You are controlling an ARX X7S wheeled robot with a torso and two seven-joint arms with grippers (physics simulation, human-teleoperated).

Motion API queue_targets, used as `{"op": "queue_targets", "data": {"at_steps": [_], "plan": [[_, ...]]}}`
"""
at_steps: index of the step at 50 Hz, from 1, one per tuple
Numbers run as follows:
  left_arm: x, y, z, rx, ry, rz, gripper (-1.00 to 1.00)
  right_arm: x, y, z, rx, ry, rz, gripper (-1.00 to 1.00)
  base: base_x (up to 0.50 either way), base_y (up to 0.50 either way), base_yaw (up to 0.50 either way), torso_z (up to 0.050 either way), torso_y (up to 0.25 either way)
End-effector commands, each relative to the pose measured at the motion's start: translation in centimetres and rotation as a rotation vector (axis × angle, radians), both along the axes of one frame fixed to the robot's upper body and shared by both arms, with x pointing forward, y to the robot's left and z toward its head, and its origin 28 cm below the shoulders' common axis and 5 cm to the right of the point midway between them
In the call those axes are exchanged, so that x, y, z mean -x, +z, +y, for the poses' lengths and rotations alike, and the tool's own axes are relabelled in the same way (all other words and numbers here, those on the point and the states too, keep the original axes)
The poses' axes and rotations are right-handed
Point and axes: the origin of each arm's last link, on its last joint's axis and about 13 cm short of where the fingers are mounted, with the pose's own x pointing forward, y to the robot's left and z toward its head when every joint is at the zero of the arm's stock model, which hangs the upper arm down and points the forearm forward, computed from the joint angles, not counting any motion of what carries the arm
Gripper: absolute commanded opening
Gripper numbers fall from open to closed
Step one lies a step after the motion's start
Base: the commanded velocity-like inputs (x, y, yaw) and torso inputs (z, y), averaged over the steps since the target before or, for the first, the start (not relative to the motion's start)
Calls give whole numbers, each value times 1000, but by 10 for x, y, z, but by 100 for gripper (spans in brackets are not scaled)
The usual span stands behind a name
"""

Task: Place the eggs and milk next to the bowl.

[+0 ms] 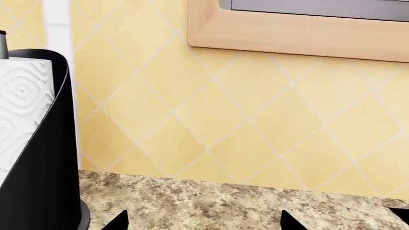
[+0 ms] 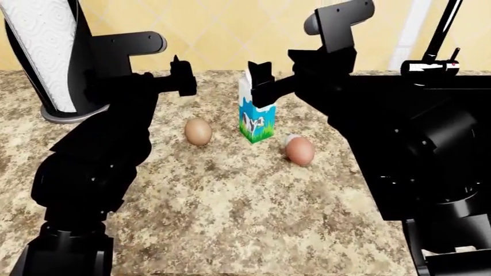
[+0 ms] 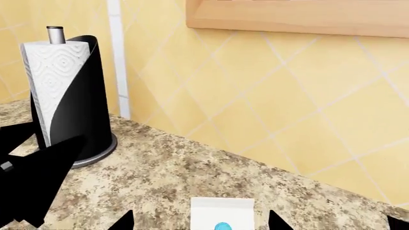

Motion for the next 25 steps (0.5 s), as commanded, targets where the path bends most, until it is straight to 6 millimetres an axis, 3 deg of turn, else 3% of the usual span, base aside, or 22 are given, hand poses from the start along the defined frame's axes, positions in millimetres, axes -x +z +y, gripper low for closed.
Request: {"op": "queue_targets", "data": {"at_steps": [1,25], "plan": [[0,1,0,0,-2,0,100,-4,-4,0,7,-12,11,100,0,0,0,0,0],[1,-5,0,1,-10,5,100,-20,-22,4,3,-26,52,100,0,0,0,0,0]]}}
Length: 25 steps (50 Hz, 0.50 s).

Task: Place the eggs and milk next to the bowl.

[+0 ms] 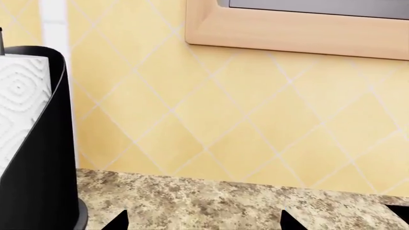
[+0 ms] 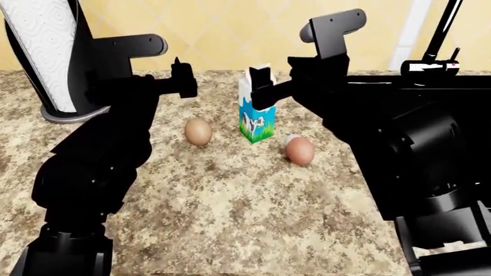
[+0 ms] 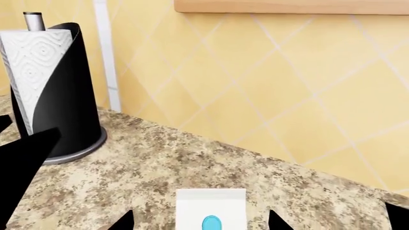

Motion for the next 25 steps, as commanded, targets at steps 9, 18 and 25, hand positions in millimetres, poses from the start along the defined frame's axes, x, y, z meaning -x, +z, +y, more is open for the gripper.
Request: {"op": "queue_targets", "data": {"at_steps": [9,18,25], "plan": [[0,-2,2,2,-1,2,100,-8,-12,6,4,13,32,100,0,0,0,0,0],[-1,-3,0,0,-5,4,100,-12,-12,3,6,0,32,100,0,0,0,0,0],[-1,-5,0,4,-7,7,100,-17,-16,5,16,-1,42,100,0,0,0,0,0]]}}
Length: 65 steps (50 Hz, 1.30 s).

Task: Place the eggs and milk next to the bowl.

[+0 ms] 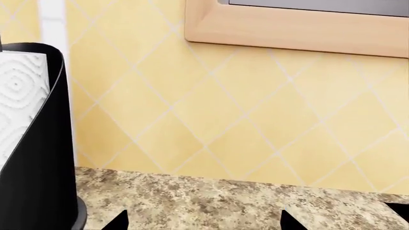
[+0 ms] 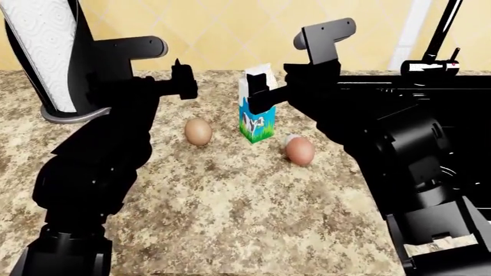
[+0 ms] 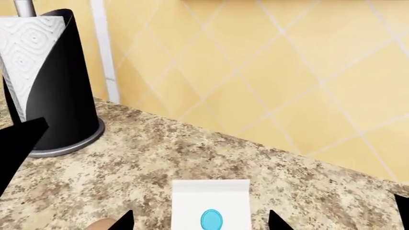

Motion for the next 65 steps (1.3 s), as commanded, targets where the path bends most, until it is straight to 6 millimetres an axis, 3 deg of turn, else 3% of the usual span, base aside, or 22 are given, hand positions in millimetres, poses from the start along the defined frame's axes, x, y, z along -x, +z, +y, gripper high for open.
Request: {"op": "queue_targets", "data": {"at_steps": [1,65], "plan": [[-1,-3,0,3,-3,5,100,-7,-5,2,11,-2,13,100,0,0,0,0,0],[-1,-8,2,19,-11,13,100,-40,-32,17,71,8,97,100,0,0,0,0,0]]}}
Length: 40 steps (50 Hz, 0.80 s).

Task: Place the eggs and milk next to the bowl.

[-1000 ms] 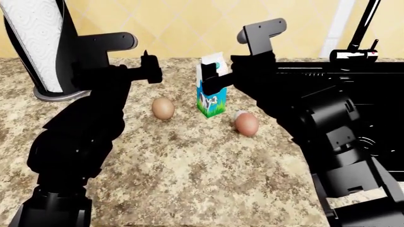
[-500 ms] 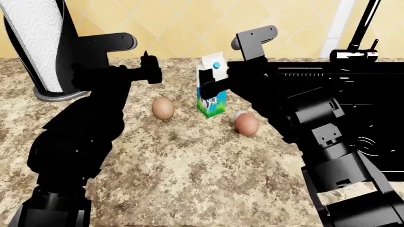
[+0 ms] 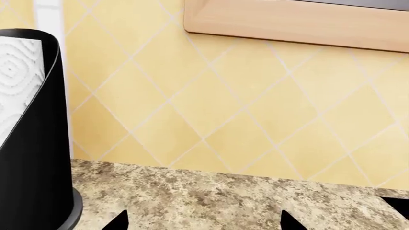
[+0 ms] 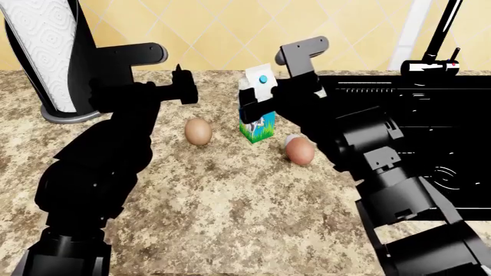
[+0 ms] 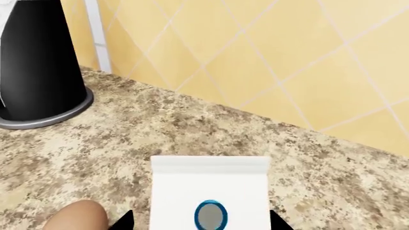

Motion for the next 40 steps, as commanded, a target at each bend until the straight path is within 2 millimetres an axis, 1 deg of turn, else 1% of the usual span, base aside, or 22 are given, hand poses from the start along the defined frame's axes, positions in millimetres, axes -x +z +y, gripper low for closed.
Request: {"op": "queue_targets", "data": {"at_steps": [1,18,19,34,40], "plan": [[-1,0,1,3,1,0,100,-8,-3,4,15,1,13,100,0,0,0,0,0],[-2,-2,3,6,3,5,100,-21,-10,10,24,2,34,100,0,0,0,0,0],[-2,-3,3,6,3,6,100,-21,-10,9,26,-1,34,-100,0,0,0,0,0],[-2,-5,3,8,0,9,100,-23,-12,10,31,-13,20,-100,0,0,0,0,0],[-1,-4,3,7,-1,7,100,-20,-5,7,10,-21,-12,-100,0,0,0,0,0]]}}
